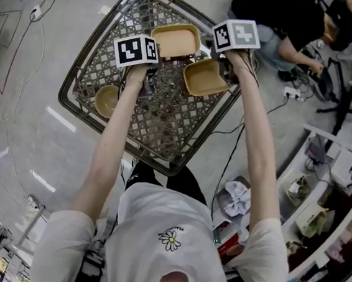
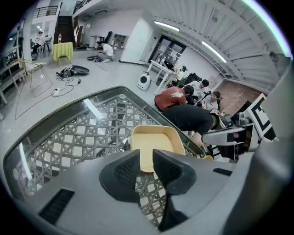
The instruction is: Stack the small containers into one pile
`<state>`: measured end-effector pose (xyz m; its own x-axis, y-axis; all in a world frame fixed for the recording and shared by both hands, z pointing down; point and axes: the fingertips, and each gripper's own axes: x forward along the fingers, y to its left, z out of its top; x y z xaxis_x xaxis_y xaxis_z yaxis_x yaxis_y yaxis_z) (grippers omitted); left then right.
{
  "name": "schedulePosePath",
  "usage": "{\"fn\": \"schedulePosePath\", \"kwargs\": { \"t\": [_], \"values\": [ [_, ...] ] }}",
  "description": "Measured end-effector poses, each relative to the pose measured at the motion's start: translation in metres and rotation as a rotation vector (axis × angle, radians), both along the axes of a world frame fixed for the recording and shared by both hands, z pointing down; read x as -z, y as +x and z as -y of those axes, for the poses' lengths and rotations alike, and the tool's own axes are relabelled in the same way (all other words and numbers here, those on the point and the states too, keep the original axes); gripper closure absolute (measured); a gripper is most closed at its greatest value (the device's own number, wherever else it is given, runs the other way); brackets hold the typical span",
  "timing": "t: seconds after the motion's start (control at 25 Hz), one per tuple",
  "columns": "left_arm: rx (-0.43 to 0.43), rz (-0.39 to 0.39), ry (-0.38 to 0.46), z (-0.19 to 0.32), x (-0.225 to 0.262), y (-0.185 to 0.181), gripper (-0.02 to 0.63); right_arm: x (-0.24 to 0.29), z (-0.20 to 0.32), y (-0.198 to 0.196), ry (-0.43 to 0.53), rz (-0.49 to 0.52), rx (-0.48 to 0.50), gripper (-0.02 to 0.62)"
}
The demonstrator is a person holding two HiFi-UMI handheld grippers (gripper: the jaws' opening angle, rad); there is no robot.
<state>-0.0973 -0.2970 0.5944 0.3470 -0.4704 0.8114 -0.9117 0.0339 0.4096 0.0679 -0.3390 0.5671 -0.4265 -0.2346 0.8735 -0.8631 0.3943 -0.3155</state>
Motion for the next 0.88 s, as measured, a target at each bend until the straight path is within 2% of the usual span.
{"fn": "schedulePosePath", "kwargs": {
  "t": [0.16,0.24,0.52,0.68,0.88],
  "values": [
    [0.019,-0.015,-0.038,0.005,-0.018,-0.005,0.506,-0.038,0.007,-0.007,-0.137,-0.037,0.003,0.414],
    [0.028,-0.03,-0.061,0.004,-0.027,-0.005,0.506,-0.052,0.009,-0.006,-0.176,-0.062,0.009,0.414],
    [0.033,-0.039,-0.102,0.006,-0.048,-0.008,0.513,-0.075,0.017,-0.007,-0.224,-0.079,0.003,0.415],
    [0.045,-0.052,-0.105,0.007,-0.05,-0.007,0.549,-0.08,0.014,-0.006,-0.244,-0.082,-0.001,0.42],
    [0.048,-0.064,-0.1,0.009,-0.049,-0.002,0.569,-0.087,0.01,-0.004,-0.24,-0.135,0.029,0.479]
  ]
}}
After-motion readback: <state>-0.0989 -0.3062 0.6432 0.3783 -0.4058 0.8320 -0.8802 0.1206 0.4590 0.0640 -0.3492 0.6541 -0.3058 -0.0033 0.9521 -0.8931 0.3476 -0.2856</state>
